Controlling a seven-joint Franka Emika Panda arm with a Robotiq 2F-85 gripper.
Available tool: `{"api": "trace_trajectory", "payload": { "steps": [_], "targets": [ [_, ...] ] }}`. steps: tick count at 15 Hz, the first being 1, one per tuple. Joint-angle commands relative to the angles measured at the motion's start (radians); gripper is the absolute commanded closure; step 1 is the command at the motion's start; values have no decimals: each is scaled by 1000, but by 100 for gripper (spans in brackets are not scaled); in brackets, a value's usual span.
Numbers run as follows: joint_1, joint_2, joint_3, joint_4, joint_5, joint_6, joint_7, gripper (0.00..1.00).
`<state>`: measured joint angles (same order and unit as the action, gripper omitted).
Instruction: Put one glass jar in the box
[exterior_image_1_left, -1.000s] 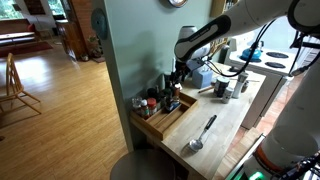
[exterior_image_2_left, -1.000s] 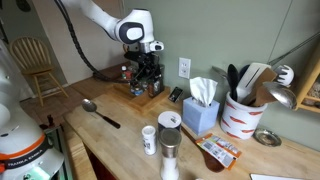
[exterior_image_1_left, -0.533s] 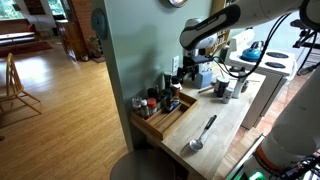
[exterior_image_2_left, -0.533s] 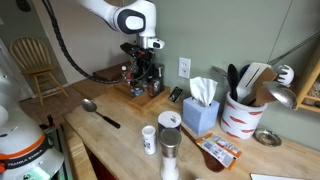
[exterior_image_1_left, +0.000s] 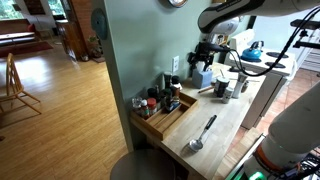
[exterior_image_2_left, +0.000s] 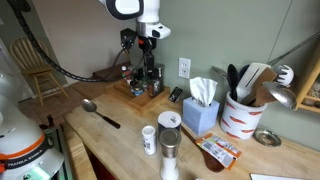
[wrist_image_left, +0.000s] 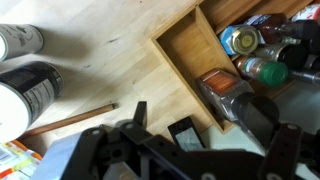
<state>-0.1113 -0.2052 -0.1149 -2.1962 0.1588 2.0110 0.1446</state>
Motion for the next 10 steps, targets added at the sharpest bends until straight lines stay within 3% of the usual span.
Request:
{"api": "trace_trajectory", "payload": {
  "steps": [1, 2, 10],
  "targets": [
    [-38, -114, -5, -85, 12, -8, 154, 0],
    [-24, -44, -3, -22, 1, -3, 78, 0],
    [-28, -49, 1, -25, 0, -2, 85, 0]
  ]
}}
